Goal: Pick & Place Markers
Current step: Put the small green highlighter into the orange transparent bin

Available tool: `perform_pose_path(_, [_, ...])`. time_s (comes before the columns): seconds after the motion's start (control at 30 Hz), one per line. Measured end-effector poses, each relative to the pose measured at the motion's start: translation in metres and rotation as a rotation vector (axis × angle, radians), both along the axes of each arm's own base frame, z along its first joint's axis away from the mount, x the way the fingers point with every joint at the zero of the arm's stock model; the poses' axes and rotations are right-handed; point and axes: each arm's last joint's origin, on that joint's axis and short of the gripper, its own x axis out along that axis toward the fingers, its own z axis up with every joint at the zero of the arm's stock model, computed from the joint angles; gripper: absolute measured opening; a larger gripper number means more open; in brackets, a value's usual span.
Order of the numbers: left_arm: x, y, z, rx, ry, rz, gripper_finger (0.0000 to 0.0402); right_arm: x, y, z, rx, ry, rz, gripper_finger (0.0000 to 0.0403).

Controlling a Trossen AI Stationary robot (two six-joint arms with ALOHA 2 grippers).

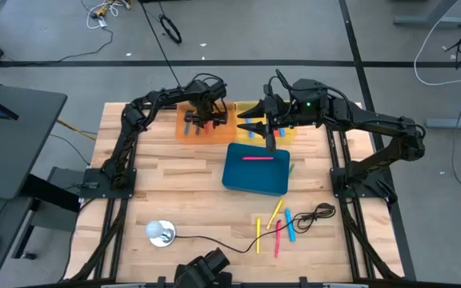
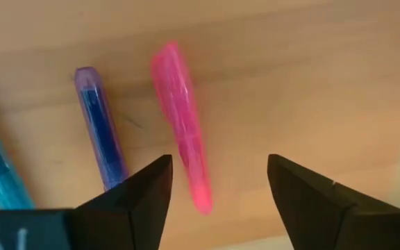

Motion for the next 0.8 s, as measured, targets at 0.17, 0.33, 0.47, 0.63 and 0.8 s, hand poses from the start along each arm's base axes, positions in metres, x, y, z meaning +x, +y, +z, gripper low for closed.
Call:
perform_pose_path(0.17, [0.004,0.003,0.016,0.015,-0.052,-0.014,0.024,0.0,0.0,0.0,-0.003,0.0,0.001,0.0133])
perform_pose_path(0.33, [0.008,0.009,0.054,0.157,-0.058,-0.048,0.0236,0.0,-0.001,0.0,-0.002,0.002,-0.002,0.0133])
perform_pose_path(0.47, [0.004,0.01,0.088,0.323,-0.048,-0.019,0.0236,0.0,-0.001,-0.001,0.0,0.011,-0.003,0.0133])
perform_pose_path(0.63, [-0.003,0.004,0.127,0.529,-0.045,0.02,0.0236,0.0,-0.001,-0.001,-0.001,0.011,-0.002,0.0133])
perform_pose_path(0.8, [-0.005,-0.013,0.164,0.733,-0.032,0.047,0.0236,0.0,-0.001,-0.001,-0.002,0.011,-0.002,0.0133])
